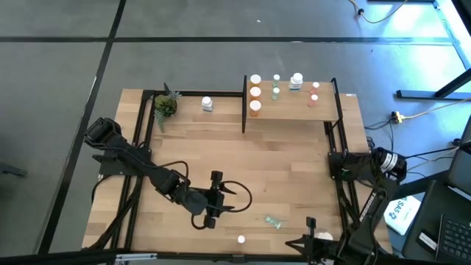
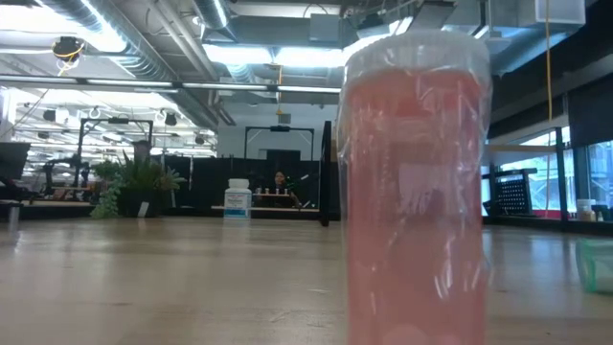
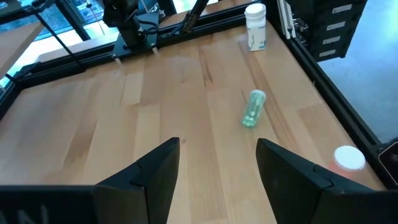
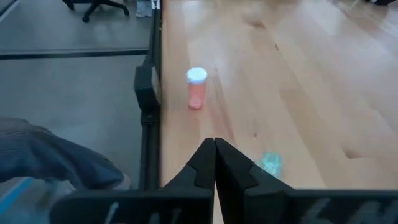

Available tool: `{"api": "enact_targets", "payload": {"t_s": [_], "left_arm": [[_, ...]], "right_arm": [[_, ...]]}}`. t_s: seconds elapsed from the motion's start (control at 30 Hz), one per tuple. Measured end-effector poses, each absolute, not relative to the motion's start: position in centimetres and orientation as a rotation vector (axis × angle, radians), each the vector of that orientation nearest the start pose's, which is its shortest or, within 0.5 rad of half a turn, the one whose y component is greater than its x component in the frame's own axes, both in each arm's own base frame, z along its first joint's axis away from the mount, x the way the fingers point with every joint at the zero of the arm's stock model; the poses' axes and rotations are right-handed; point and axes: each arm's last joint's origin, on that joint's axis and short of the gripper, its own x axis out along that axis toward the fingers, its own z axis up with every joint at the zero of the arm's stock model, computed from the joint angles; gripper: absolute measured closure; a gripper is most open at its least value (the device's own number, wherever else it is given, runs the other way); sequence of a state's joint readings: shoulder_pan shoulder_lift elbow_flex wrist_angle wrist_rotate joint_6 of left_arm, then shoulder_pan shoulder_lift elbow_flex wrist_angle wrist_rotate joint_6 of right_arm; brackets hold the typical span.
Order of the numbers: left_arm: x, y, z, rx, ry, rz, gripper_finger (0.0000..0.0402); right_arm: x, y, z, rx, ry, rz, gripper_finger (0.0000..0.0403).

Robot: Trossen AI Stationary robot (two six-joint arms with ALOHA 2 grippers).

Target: Pick and place medicine bottles onto shelf by color

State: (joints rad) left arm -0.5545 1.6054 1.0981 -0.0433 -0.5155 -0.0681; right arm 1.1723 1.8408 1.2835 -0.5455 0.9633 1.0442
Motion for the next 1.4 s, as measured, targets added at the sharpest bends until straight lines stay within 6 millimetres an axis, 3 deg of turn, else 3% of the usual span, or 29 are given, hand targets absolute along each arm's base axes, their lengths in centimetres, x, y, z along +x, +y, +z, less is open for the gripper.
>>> {"api": "enact_targets", "payload": {"t_s": [0.47,0.63,0.9,1.2,1.4], "left_arm": [[30.6,-17.3,25.2,0.214,0.474,-0.022,0.0195],[30.6,-17.3,25.2,0.214,0.475,-0.022,0.0195],[30.7,-17.3,25.2,0.214,0.474,-0.022,0.0195],[30.6,-17.3,25.2,0.214,0.474,-0.022,0.0195],[30.7,-17.3,25.2,0.214,0.475,-0.022,0.0195]], "right_arm": [[16.4,32.5,19.9,0.057,0.533,-0.161,0.04],[16.3,32.1,18.8,0.065,0.557,-0.216,0.0401],[16.7,33.0,16.8,0.139,0.564,-0.23,0.0401],[16.6,33.4,16.6,0.377,0.664,-0.249,0.038],[16.8,33.2,16.5,0.386,0.666,-0.259,0.0373]]}}
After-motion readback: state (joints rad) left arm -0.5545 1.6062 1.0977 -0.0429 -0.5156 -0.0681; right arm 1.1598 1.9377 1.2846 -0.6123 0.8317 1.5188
